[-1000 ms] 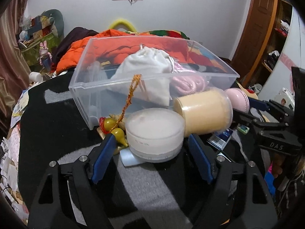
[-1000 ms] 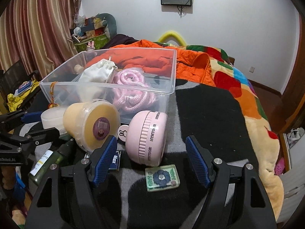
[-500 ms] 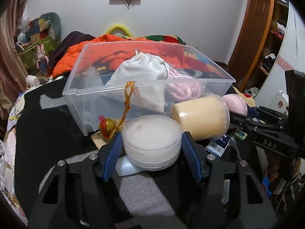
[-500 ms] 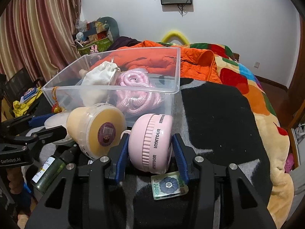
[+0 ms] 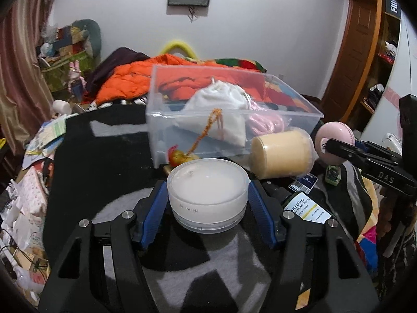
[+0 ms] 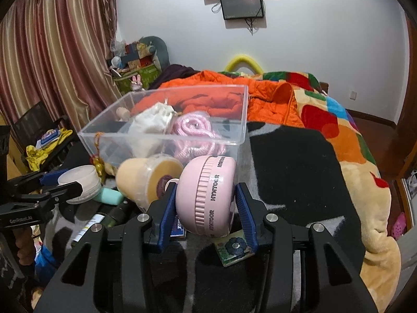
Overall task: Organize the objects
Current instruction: 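Lift and carry white container and pink device over the clear box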
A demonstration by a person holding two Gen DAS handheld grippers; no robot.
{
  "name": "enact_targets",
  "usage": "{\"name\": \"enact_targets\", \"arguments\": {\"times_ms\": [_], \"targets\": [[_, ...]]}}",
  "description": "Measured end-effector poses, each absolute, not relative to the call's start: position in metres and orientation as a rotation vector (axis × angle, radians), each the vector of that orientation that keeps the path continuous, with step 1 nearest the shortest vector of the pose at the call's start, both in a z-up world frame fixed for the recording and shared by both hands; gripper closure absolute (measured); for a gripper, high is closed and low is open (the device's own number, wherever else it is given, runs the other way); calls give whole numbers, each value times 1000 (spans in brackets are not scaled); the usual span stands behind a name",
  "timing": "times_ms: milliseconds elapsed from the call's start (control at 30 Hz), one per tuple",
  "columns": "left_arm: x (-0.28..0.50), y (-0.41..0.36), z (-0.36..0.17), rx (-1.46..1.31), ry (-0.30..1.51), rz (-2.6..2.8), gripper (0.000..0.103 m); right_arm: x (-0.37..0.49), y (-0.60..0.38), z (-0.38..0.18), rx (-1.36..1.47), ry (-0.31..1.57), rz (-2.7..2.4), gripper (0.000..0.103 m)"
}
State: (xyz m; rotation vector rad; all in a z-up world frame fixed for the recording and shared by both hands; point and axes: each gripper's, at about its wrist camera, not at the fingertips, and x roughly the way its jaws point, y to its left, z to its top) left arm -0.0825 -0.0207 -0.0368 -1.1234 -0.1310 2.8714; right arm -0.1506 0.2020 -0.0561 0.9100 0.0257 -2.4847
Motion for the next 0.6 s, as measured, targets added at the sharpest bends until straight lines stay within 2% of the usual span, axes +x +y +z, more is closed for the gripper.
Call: {"name": "enact_targets", "arguments": {"times_ms": [600], "targets": [[-101, -27, 14, -905, -119, 3000, 40, -152, 186, -11, 749, -8, -2489, 62]]}}
